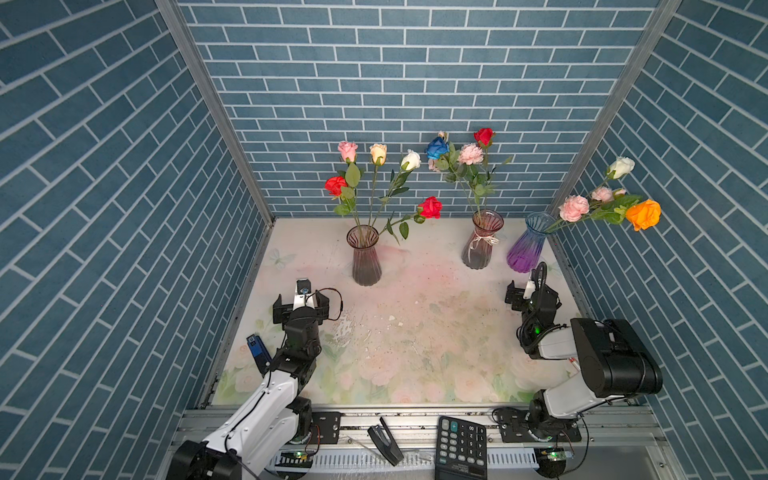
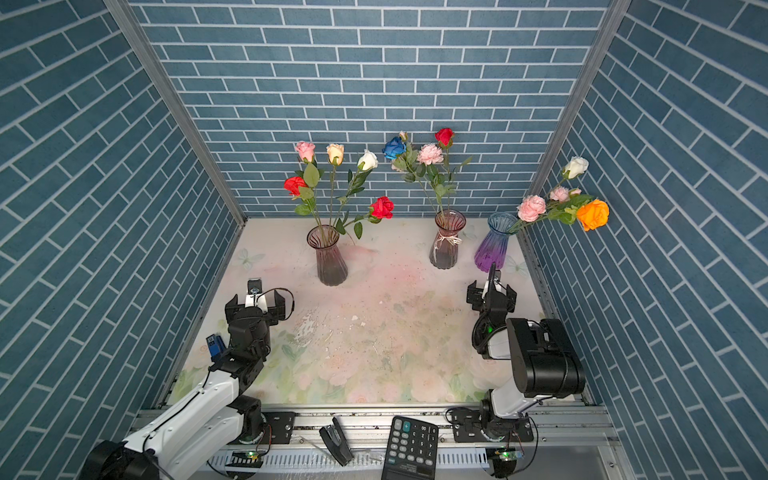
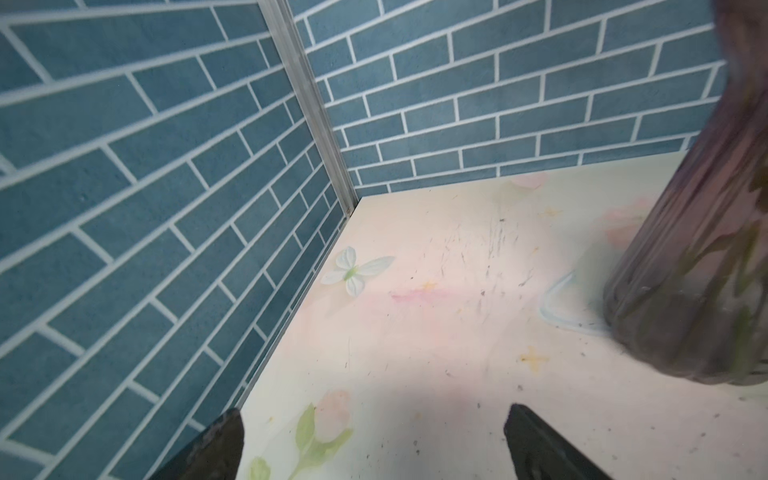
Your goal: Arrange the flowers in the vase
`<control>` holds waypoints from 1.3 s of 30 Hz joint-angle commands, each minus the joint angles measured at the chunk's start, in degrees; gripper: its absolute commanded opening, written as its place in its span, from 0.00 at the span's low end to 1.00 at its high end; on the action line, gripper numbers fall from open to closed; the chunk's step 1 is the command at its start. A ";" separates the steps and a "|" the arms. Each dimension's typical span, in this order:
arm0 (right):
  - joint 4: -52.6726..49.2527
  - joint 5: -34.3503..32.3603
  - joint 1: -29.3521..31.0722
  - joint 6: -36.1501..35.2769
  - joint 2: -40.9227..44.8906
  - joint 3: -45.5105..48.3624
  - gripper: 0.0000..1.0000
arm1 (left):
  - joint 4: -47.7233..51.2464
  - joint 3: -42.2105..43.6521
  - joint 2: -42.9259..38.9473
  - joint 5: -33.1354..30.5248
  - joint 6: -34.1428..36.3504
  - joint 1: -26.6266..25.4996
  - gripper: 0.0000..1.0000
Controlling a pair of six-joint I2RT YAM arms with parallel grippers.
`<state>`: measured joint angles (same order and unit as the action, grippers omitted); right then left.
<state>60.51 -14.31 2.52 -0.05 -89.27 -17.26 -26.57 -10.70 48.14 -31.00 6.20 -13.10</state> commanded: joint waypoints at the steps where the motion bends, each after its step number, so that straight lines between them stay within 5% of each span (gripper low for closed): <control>1: -5.16 2.63 -1.02 1.55 0.84 -2.47 0.99 | -5.88 1.92 0.67 2.34 -1.91 3.29 1.00; 8: -6.33 3.84 -1.55 1.73 0.90 -3.05 0.99 | -12.00 1.69 9.38 4.31 -8.07 7.54 1.00; 12: -6.79 4.40 -1.78 1.82 0.94 -3.29 0.99 | -19.99 -0.71 18.62 12.33 -4.12 8.17 1.00; 15: -7.03 4.77 -1.91 1.89 0.90 -3.40 0.99 | -14.72 -5.68 22.34 17.20 -3.00 8.70 1.00; 23: -7.89 5.76 -2.35 1.99 0.93 -3.78 0.99 | -52.41 3.00 42.04 22.35 -4.26 10.69 0.98; 28: -8.37 6.39 -2.52 2.16 0.94 -4.02 0.99 | -44.96 -0.61 40.46 24.16 -3.30 10.91 1.00; 32: -8.60 6.74 -2.69 2.22 0.90 -4.06 0.99 | -22.72 -11.35 39.25 23.34 -3.62 10.93 1.00; 39: -9.89 8.64 -3.46 2.52 0.91 -4.84 0.99 | -23.67 -11.31 39.53 25.25 -2.64 10.91 1.00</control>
<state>51.24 -7.25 -0.25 1.28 -89.23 -20.53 -53.63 -22.55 87.59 -6.85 2.81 -2.52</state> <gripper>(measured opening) 0.989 0.996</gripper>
